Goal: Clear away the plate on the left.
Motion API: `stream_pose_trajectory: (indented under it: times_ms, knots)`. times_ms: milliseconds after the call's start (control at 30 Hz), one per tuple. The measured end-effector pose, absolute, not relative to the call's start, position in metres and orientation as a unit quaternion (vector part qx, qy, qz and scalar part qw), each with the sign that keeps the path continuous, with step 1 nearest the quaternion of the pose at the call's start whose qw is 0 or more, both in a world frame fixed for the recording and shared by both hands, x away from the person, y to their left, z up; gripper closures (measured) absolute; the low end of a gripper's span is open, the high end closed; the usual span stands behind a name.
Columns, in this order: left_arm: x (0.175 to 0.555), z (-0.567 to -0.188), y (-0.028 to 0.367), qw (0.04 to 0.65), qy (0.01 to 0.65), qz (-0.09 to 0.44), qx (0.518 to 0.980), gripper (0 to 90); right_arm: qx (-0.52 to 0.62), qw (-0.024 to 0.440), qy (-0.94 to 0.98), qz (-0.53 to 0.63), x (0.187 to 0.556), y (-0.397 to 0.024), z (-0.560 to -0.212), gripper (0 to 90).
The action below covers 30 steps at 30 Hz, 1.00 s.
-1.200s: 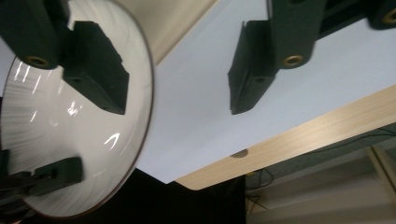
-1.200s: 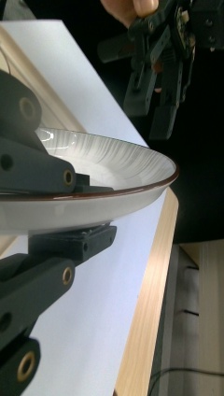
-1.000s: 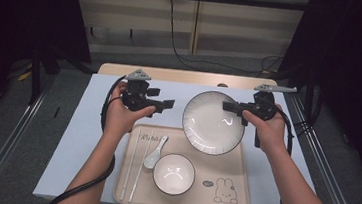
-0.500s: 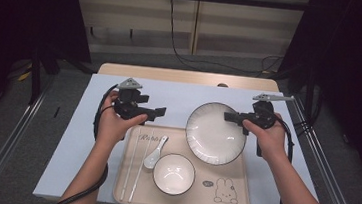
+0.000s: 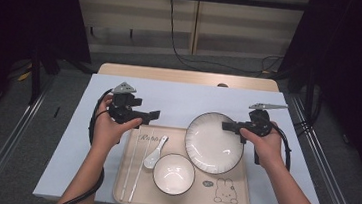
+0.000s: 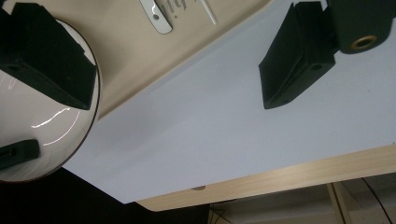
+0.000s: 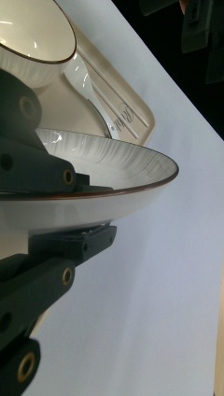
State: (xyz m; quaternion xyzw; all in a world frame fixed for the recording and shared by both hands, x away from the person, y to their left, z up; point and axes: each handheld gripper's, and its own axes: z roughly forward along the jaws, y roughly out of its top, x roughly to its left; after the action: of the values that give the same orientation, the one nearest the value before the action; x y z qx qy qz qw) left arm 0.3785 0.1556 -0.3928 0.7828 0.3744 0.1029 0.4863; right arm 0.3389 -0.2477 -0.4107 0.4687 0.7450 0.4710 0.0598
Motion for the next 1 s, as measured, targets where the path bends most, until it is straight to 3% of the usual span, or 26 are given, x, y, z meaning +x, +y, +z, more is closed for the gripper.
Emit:
stream_pose_trajectory:
  times_ms: [300, 600, 1000]
  knots:
    - [0.378, -0.397, 0.16, 0.488, 0.379, 0.103, 0.779, 8.5, 0.486, 0.039, 0.731, 0.478, 0.339, -0.252, -0.42, 81.2]
    - [0.376, -0.397, 0.168, 0.485, 0.386, 0.11, 0.777, 8.1, 0.49, 0.059, 0.739, 0.458, 0.339, -0.254, -0.423, 79.8]
    - [0.376, -0.398, 0.174, 0.491, 0.399, 0.11, 0.767, 7.3, 0.5, 0.05, 0.735, 0.456, 0.335, -0.261, -0.435, 79.2]
